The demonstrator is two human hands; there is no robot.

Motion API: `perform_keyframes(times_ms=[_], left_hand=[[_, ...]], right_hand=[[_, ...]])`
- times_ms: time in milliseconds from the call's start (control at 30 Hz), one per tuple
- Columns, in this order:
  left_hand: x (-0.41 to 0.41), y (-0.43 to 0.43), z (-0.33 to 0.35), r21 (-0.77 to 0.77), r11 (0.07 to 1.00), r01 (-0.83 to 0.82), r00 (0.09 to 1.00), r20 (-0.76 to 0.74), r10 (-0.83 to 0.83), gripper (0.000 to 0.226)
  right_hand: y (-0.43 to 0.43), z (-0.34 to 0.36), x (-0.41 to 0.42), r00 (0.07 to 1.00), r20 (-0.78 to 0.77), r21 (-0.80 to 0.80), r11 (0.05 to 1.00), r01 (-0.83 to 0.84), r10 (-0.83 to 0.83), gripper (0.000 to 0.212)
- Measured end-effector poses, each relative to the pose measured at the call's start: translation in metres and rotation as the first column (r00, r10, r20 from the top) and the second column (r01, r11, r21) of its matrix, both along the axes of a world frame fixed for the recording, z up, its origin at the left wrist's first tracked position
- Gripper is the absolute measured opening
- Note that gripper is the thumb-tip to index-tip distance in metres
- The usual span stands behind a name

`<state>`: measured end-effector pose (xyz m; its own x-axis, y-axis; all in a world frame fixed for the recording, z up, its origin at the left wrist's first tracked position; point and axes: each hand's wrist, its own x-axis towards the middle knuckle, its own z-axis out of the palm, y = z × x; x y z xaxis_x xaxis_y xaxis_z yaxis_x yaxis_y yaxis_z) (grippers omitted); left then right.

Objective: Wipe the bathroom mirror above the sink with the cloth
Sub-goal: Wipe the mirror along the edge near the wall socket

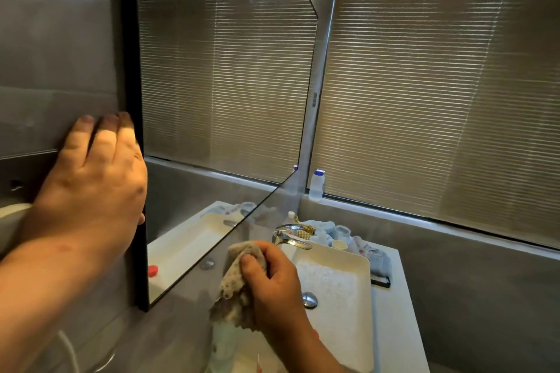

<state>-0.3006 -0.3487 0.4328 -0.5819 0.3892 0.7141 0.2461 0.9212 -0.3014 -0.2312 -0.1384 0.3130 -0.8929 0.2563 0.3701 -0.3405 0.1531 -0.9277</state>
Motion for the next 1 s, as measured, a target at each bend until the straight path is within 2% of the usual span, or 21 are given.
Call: perform_keyframes(times_ms=[133, 200, 300, 367, 467, 567, 667, 700, 767, 833, 900, 1000], left_hand=[[0.022, 0.005, 0.007, -0.007, 0.990, -0.140, 0.990, 0.000, 0.140, 0.122], [0.027, 0.011, 0.011, 0.041, 0.990, -0.137, 0.991, 0.002, 0.137, 0.102], [0.048, 0.027, 0.023, 0.114, 0.980, -0.160, 0.985, 0.089, 0.150, 0.061], [0.070, 0.046, 0.029, 0.237, 0.966, -0.106, 0.986, 0.150, 0.071, 0.052], [0.109, 0.090, 0.028, 0.441, 0.894, 0.082, 0.962, 0.198, -0.186, 0.050], [0.144, 0.141, 0.014, 0.589, 0.774, 0.233, 0.834, 0.288, -0.470, 0.065], [0.158, 0.186, -0.011, 0.671, 0.691, 0.270, 0.623, 0.426, -0.657, 0.081], [0.160, 0.201, -0.020, 0.694, 0.668, 0.269, 0.549, 0.459, -0.698, 0.075], [0.165, 0.232, -0.035, 0.746, 0.603, 0.282, 0.434, 0.461, -0.774, 0.057], [0.171, 0.260, -0.045, 0.805, 0.521, 0.284, 0.396, 0.397, -0.828, 0.045], [0.178, 0.283, -0.050, 0.855, 0.445, 0.265, 0.408, 0.319, -0.856, 0.033], [0.190, 0.316, -0.057, 0.887, 0.387, 0.251, 0.395, 0.271, -0.878, 0.017]], right_hand=[[0.021, 0.012, 0.023, 0.999, -0.037, 0.015, 1.000, -0.001, 0.001, 0.014], [0.034, 0.019, 0.033, 0.998, -0.066, 0.015, 1.000, -0.012, 0.013, 0.012], [0.056, 0.027, 0.049, 0.994, -0.110, 0.022, 1.000, -0.015, 0.018, 0.018], [0.074, 0.031, 0.060, 0.991, -0.132, 0.033, 0.999, -0.023, 0.027, 0.017], [0.102, 0.035, 0.075, 0.990, -0.139, 0.033, 0.999, -0.034, 0.038, 0.016], [0.133, 0.039, 0.091, 0.987, -0.153, 0.026, 0.999, -0.045, 0.049, 0.019], [0.162, 0.040, 0.106, 0.985, -0.167, -0.009, 0.999, -0.049, 0.047, 0.018], [0.172, 0.039, 0.111, 0.984, -0.175, -0.023, 0.999, -0.042, 0.037, 0.019], [0.191, 0.036, 0.122, 0.982, -0.190, -0.010, 1.000, -0.014, 0.012, 0.042], [0.209, 0.033, 0.133, 0.984, -0.178, 0.003, 1.000, 0.027, -0.026, 0.061], [0.228, 0.030, 0.145, 0.983, -0.172, 0.025, 0.997, 0.071, -0.065, 0.066], [0.256, 0.027, 0.165, 0.976, -0.172, 0.022, 0.990, 0.139, -0.133, 0.069]])
